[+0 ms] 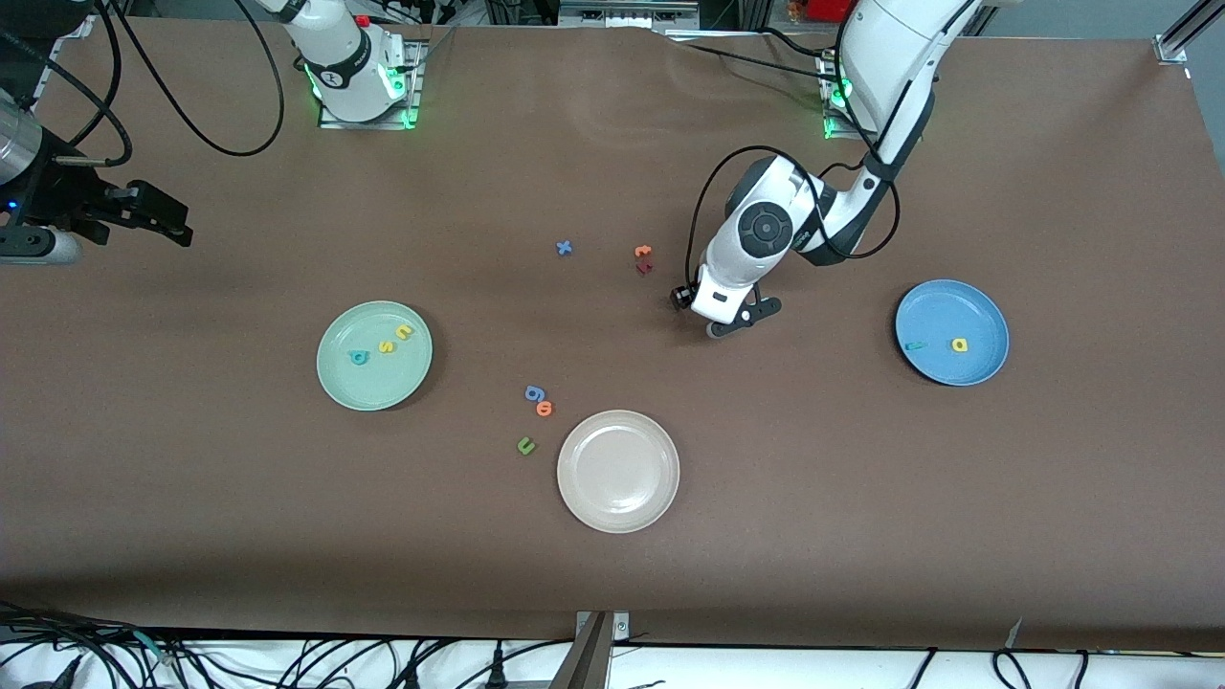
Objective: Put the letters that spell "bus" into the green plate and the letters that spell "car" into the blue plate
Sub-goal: 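Grasp the teal letter with the left gripper, then carry the teal letter to the blue plate and release it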
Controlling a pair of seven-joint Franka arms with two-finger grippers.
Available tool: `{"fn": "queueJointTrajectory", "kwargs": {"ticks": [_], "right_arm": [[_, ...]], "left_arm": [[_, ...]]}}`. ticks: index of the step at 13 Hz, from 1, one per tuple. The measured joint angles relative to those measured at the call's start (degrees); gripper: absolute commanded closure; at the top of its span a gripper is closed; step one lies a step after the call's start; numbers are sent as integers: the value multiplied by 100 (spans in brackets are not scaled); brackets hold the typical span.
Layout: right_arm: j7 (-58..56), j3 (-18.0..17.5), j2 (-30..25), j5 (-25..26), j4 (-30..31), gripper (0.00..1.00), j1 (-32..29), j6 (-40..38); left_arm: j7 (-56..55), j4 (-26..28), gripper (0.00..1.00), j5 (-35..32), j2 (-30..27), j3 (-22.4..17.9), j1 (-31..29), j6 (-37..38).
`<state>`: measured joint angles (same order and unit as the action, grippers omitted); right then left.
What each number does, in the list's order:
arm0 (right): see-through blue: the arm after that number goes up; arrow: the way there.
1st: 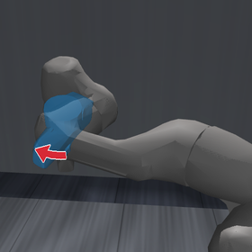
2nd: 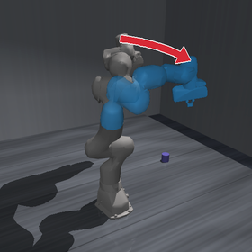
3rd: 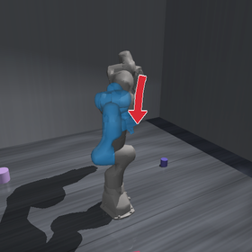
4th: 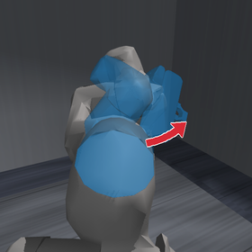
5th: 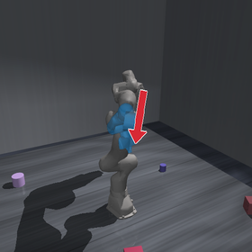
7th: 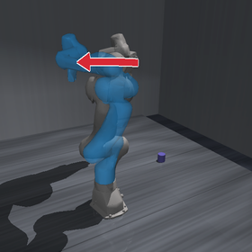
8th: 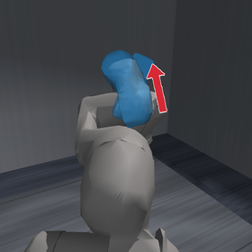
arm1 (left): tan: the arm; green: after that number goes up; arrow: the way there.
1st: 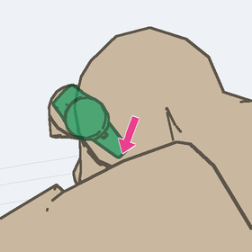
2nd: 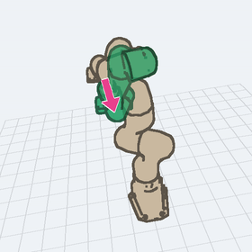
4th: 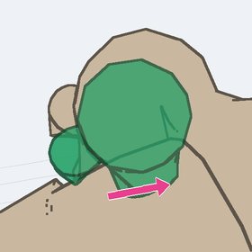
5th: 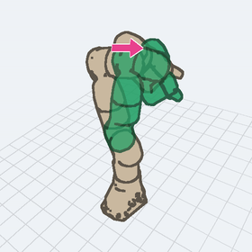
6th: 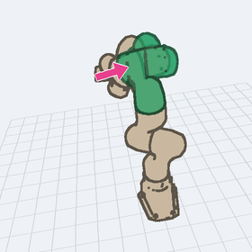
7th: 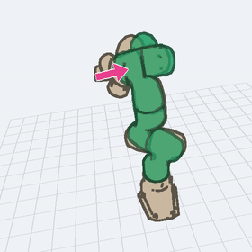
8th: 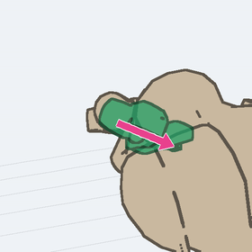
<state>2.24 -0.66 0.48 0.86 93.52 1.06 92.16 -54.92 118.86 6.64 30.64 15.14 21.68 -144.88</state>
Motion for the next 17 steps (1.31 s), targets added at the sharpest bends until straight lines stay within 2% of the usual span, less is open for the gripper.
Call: {"fn": "queueJointTrajectory", "kwargs": {"ticks": [1,3,5,6,7,8,9,12,14,17], "right_arm": [[0,0,1,-12,0,0,0,0],[1,0,1,-25,0,0,0,0],[1,0,1,-28,0,0,0,0],[1,0,1,-29,0,0,0,0],[1,0,1,-29,0,0,0,0],[1,0,1,-29,0,0,0,0],[1,0,1,-29,0,0,0,0],[1,-1,2,-30,0,0,0,0],[1,-1,2,-31,0,0,1,-1],[1,-3,2,-32,0,0,3,-4]], "left_arm": [[0,0,33,-9,31,0,12,0],[0,-4,43,-97,54,0,33,-3],[0,-25,70,-130,52,6,42,-2],[0,-53,80,-178,52,13,52,-2],[0,-74,88,-277,52,17,64,-2],[0,-83,92,-391,35,27,73,7],[0,-83,94,-491,41,28,81,6],[107,-87,92,-602,35,15,81,10],[656,-114,91,-648,-2,-77,-47,181],[1847,-147,90,-655,-281,-167,-575,785]]}}
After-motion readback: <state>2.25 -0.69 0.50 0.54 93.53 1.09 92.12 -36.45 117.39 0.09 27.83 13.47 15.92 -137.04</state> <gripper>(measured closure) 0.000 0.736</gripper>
